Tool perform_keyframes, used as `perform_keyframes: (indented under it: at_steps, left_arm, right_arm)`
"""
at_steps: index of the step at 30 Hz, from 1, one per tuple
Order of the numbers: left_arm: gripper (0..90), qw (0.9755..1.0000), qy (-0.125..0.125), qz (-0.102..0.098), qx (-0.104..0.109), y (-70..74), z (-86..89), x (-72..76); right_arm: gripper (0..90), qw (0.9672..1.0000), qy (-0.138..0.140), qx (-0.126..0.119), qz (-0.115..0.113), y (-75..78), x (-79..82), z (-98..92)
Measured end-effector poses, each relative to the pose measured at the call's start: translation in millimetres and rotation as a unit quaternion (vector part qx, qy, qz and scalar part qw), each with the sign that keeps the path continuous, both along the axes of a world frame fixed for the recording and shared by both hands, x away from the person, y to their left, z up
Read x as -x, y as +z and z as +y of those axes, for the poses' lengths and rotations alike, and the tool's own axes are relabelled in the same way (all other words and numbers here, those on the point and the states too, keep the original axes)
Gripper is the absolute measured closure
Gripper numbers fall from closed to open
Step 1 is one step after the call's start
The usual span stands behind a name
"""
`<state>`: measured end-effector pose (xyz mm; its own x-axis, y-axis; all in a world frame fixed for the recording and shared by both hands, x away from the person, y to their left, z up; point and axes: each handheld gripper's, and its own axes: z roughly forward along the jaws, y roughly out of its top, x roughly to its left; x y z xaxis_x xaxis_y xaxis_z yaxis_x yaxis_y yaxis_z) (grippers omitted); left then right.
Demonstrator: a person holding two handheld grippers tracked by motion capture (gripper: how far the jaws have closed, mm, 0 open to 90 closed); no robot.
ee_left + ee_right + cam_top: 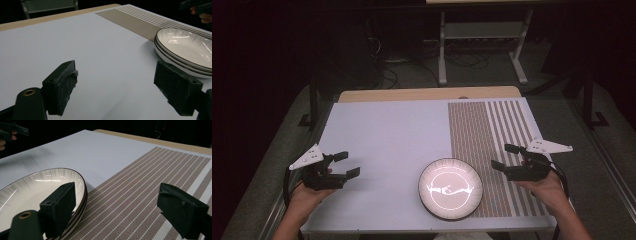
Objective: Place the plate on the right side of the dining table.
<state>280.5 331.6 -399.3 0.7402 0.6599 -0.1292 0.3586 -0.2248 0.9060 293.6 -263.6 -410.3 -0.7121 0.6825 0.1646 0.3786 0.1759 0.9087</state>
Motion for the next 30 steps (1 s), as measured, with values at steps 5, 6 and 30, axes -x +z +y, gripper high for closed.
perform_keyframes:
  at_steps: [5,6,30]
  left_arm:
    - [17.4,1.0,-0.003,-0.003,0.001,0.9,-1.0,0.6]
    - [17.4,1.0,-0.004,-0.003,0.0,0.8,-1.3,0.6]
    - [19.2,0.9999,-0.004,0.01,0.008,0.1,-1.6,-0.2]
  right_arm:
    - [14.3,1.0,-0.001,0.001,-0.003,0.3,0.3,0.3]
    - [14.3,1.0,-0.001,0.002,-0.002,0.1,0.4,0.6]
    - [17.2,0.9999,-0.004,-0.007,0.009,1.7,0.7,0.5]
